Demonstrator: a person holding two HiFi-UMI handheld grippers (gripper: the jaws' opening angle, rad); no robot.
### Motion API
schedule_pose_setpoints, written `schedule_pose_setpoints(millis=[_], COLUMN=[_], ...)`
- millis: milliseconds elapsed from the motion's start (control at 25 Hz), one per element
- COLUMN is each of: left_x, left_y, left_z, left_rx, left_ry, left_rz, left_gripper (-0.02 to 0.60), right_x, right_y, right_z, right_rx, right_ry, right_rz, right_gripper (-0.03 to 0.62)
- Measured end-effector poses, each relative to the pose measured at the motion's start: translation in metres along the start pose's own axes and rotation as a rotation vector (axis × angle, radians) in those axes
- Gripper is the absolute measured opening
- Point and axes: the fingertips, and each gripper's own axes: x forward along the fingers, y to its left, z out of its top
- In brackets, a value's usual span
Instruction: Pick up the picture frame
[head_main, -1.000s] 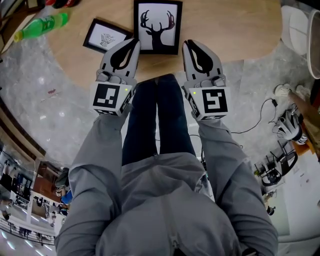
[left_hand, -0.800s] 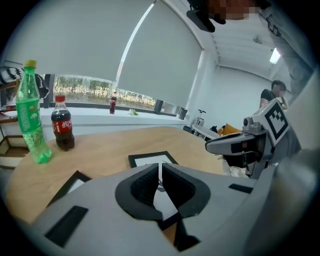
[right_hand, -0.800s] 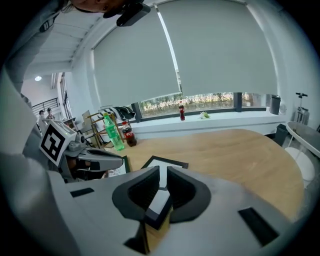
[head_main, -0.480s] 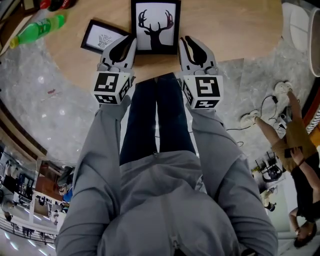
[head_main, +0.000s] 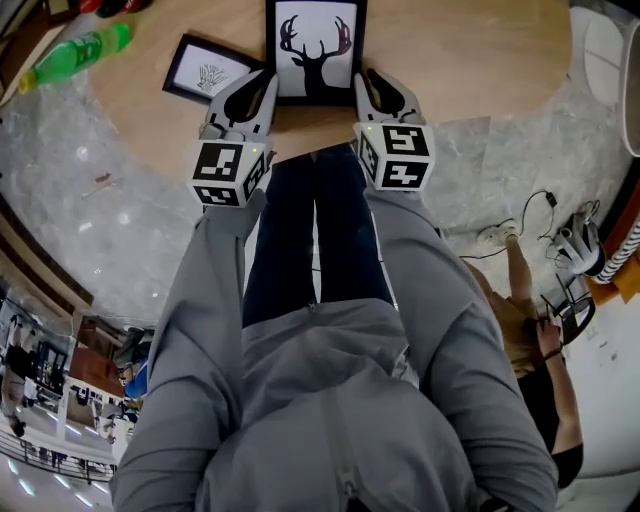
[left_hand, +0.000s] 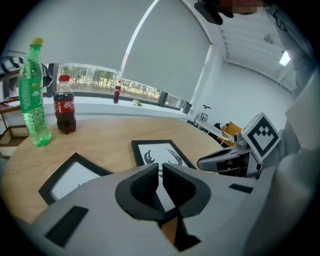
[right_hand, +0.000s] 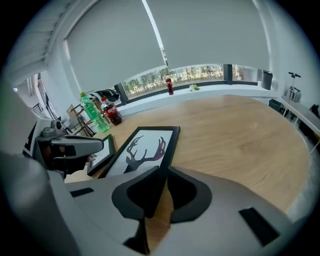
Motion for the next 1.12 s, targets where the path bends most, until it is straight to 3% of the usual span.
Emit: schedule_pose_setpoints(millis=[240, 440, 520, 560, 600, 760, 920, 1120], left_x=[-0.004, -0.008, -0.009, -0.009, -0.01, -0.011, -0.012, -0.013], left_y=[-0.004, -0.005, -0.005, -0.006, -0.006, -0.008, -0.009, -0.013], left_z=[0.0, -0.002, -0.002, -0.001, -0.001, 0.0, -0.001, -0.005], left_rx=[-0.002, -0.008, -0.011, -0.012, -0.012, -0.011, -0.006, 0.0], left_ry=[-0.004, -0.003, -0.005, -0.006, -0.007, -0.007, -0.003, 0.014], left_rz=[0.008, 0.012, 0.014, 0.014, 0.014, 0.012, 0.009, 0.01], left_gripper=[0.026, 0.026, 0.026, 0.025, 0.025, 0.025, 0.025, 0.026], right_x=[0.009, 0.008, 0.009, 0.009, 0.01, 0.012, 0.014, 0.003], right_y=[0.001, -0.001, 0.0, 0.001, 0.003, 0.003, 0.005, 0.003], right_z=[-0.011, -0.012, -0.013, -0.013, -0.014, -0.021, -0.022, -0.031], right_rx=[0.084, 0.089, 0.12, 0.141, 0.155, 0.145, 0.153, 0.189], right_ry=[0.035, 0.042, 0.047, 0.051, 0.057, 0.1, 0.121, 0.138], right_rz=[0.006, -0.028, -0.019, -0.006, 0.004, -0.032, -0.051, -0.079], right_gripper=[0.049, 0.066, 0.108, 0.189, 0.198, 0.185, 0.095, 0.086])
